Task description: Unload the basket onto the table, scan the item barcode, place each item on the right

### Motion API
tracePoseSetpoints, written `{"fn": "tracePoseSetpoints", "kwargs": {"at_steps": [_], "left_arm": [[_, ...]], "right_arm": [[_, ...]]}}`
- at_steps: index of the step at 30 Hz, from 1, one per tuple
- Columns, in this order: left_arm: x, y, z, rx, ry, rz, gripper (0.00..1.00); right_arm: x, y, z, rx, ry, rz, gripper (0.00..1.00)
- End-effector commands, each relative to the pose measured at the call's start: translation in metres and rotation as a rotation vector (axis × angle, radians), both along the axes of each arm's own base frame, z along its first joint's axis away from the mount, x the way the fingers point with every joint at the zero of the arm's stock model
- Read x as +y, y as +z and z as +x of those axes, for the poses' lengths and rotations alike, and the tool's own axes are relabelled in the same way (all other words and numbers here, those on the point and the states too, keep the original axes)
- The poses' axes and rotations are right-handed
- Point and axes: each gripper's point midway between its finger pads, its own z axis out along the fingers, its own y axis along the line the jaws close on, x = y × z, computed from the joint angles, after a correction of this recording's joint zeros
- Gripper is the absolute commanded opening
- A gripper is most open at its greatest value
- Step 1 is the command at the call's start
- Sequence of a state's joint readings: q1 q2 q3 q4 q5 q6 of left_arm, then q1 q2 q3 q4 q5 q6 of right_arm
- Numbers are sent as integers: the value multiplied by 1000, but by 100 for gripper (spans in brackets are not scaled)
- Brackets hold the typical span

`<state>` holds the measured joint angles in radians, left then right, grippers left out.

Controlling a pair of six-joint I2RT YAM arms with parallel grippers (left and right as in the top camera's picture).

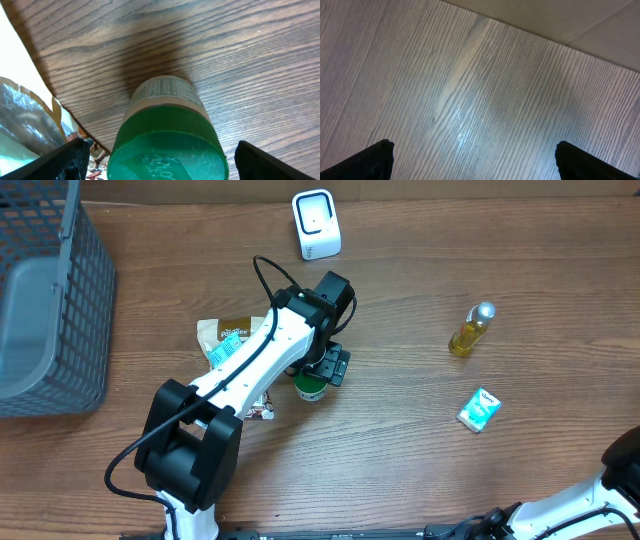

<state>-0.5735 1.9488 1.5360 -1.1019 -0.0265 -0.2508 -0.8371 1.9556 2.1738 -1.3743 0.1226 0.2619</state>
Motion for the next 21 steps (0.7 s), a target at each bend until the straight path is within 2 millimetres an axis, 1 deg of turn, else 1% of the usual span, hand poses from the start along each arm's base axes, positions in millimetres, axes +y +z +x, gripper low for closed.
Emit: {"fn": "tracePoseSetpoints", "kwargs": {"at_steps": [1,3,5,6,9,11,16,18,21], "left_arm": [[2,-11,-7,35,-43,1,93],[3,-15,-9,39,-43,4,89],[4,-17,-10,40,-43,4,78],[4,-17,-10,40,-43,4,75],[4,-17,-10,41,-43,5,74],[3,-17,-9,38,-35,3,69],[1,-16,-2,13,78,-16,61],[-2,-16,1,0,130,-28,61],[-4,-16,5,-14,151,-40,62]], "right_arm": [[-1,10,-1,-14,-3,-24,100],[-1,10,-1,-14,-3,-24,100],[-1,10,-1,-14,-3,-24,100],[-1,10,-1,-14,-3,-24,100],[-1,10,-1,-14,-3,-24,100],[-1,10,-1,-14,-3,-24,100],[-1,10,-1,-14,-3,-24,100],[-1,10,-1,-14,-3,-24,100],[-1,10,-1,-14,-3,-24,100]]}}
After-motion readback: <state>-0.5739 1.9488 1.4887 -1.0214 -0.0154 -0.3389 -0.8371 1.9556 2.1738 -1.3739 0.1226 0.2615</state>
